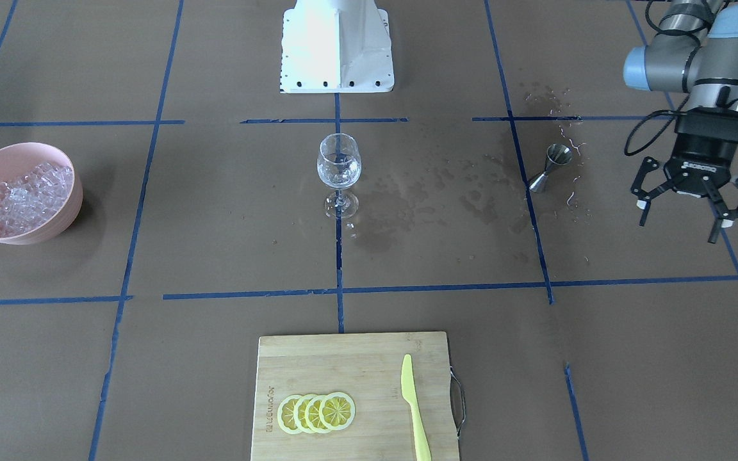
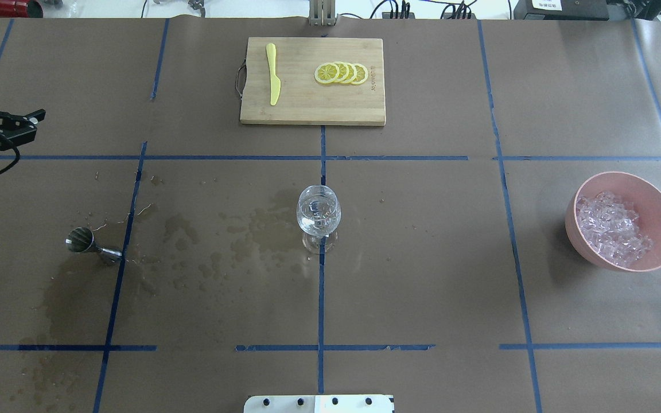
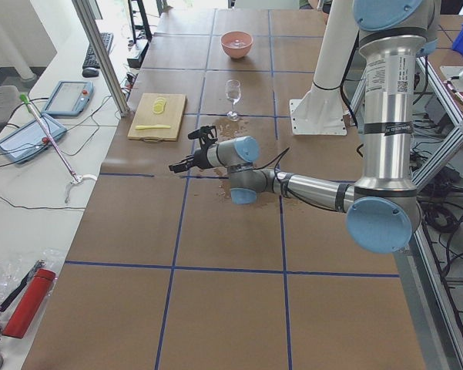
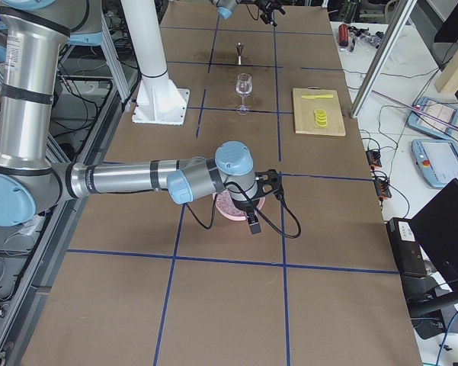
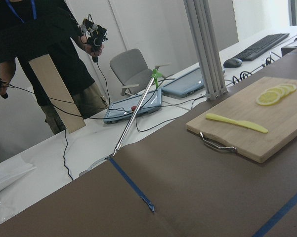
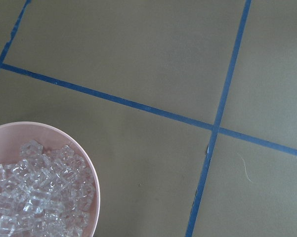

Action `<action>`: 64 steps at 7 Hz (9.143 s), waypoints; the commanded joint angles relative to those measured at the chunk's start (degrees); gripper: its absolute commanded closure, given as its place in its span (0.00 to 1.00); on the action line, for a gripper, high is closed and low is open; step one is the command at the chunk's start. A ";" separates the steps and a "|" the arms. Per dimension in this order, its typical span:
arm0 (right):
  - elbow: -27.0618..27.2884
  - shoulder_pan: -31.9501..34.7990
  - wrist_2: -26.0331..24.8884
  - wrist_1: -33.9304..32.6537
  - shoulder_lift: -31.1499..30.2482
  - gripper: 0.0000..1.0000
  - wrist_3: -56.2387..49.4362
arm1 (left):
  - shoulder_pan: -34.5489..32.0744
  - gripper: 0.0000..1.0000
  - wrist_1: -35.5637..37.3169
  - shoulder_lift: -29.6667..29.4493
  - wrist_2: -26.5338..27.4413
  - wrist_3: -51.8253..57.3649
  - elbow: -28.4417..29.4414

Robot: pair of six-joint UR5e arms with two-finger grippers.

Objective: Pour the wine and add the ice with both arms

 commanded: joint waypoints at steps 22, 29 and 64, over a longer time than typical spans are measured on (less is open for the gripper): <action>-3.32 -31.24 -19.16 34.78 -5.45 0.23 41.82 | -33.20 0.00 59.06 8.92 -40.68 16.85 -4.27; -3.52 -34.32 -19.95 34.81 -5.18 0.51 43.00 | -33.20 0.00 58.62 8.74 -40.68 16.85 -4.36; 5.08 -43.34 -26.32 -33.31 51.98 0.00 53.17 | -33.20 0.00 58.62 8.04 -40.50 17.38 -4.27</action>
